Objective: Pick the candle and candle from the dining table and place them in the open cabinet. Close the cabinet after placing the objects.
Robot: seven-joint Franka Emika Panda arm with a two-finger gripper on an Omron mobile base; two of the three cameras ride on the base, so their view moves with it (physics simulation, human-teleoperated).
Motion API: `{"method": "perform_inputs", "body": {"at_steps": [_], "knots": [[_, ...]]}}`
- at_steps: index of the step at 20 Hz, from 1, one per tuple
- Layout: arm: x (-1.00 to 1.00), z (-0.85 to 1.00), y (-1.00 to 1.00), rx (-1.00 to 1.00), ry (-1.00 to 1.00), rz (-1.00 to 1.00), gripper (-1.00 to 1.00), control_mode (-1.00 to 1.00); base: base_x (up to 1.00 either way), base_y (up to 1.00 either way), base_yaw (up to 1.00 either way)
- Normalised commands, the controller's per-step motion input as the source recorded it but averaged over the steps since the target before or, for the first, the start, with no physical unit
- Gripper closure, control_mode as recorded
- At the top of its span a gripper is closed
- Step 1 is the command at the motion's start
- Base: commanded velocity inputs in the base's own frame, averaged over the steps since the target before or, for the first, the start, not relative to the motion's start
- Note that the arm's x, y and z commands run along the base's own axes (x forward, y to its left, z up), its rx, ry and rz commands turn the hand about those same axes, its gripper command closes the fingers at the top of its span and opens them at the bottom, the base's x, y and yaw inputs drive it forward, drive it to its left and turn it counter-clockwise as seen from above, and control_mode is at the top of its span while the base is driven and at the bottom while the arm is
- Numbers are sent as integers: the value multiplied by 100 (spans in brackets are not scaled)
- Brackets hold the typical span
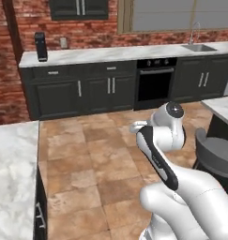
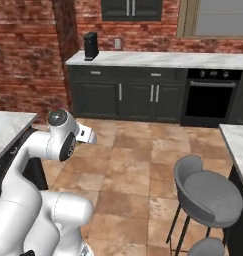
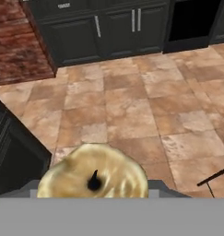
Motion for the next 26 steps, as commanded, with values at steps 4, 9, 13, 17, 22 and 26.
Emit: {"method": "perform_inputs", "body": {"at_steps": [4, 9, 13, 17, 22, 26], "knots": [[0, 0, 0, 0, 0, 0, 100, 100, 7, 4, -44], [0, 0, 0, 0, 0, 0, 100, 100, 5, 4, -42], [0, 0, 0, 0, 0, 0, 100, 100, 23, 8, -33], [0, 0, 0, 0, 0, 0, 100, 100, 34, 8, -23], [0, 0, 0, 0, 0, 0, 100, 100, 16, 12, -32], [0, 0, 0, 0, 0, 0, 100, 100, 3, 12, -39]]}}
